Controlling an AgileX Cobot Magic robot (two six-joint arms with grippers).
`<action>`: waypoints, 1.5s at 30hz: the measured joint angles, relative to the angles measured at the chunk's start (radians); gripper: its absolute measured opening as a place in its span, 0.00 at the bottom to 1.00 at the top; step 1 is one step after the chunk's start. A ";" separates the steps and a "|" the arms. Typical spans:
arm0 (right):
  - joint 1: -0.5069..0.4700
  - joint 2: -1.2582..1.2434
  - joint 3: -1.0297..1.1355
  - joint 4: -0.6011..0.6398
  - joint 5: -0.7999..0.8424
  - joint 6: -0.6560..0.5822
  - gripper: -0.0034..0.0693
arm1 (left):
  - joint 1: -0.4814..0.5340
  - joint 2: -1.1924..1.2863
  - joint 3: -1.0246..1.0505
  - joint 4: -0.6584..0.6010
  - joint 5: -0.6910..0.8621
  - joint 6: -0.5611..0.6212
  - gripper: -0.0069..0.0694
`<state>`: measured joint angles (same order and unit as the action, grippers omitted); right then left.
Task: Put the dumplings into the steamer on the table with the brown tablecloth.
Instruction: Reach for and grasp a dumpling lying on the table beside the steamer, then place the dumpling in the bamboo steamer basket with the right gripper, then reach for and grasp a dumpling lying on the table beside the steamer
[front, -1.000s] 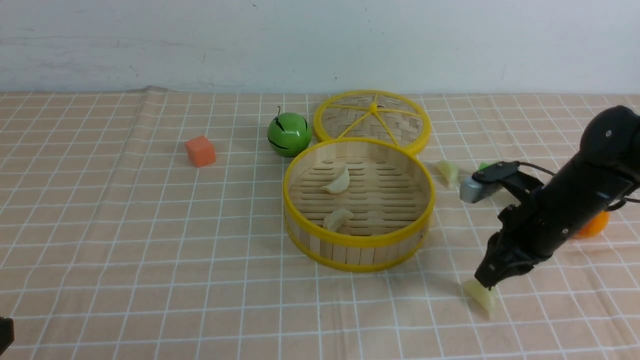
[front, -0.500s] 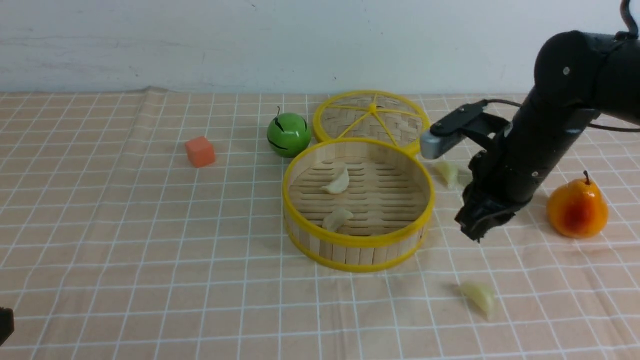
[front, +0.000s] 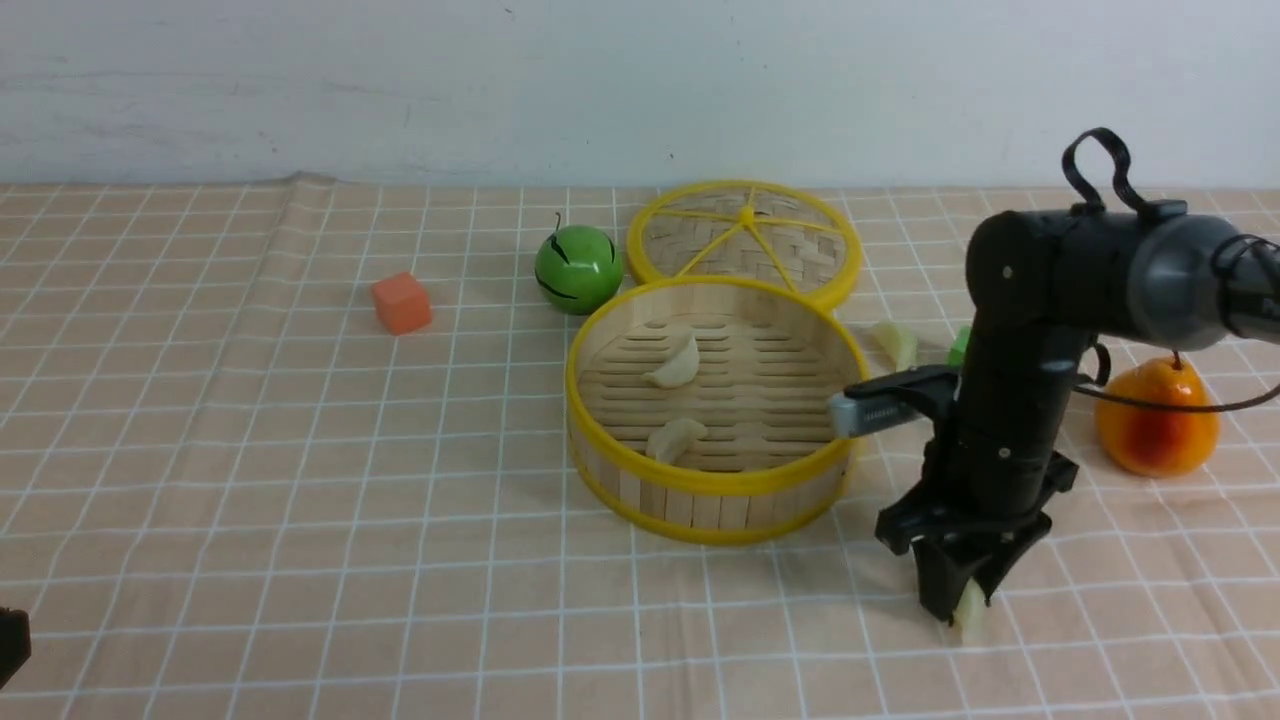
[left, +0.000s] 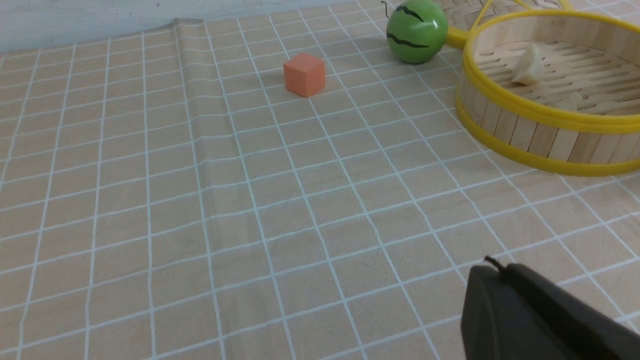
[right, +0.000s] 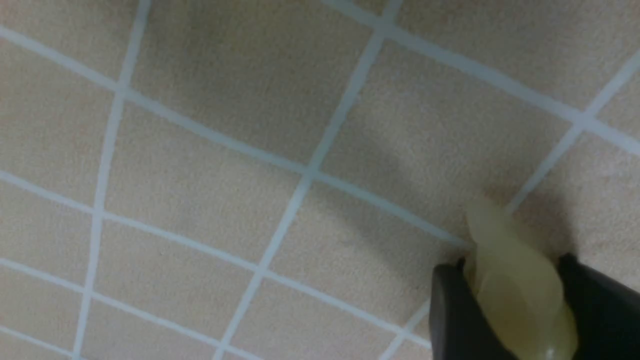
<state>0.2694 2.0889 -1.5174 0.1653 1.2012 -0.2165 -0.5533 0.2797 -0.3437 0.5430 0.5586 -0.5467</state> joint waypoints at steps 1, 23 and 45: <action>0.000 0.000 -0.001 0.000 0.001 0.000 0.37 | 0.000 0.000 0.000 0.000 0.000 0.000 0.07; 0.141 0.051 -0.314 0.118 -0.243 -0.275 0.38 | 0.000 0.000 0.000 0.000 0.001 -0.001 0.09; -0.054 0.084 -0.565 -0.124 -0.308 0.156 0.79 | 0.000 0.000 0.000 -0.003 0.012 -0.001 0.11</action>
<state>0.2151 2.1734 -2.0821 0.0411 0.8933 -0.0604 -0.5533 0.2797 -0.3437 0.5402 0.5708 -0.5476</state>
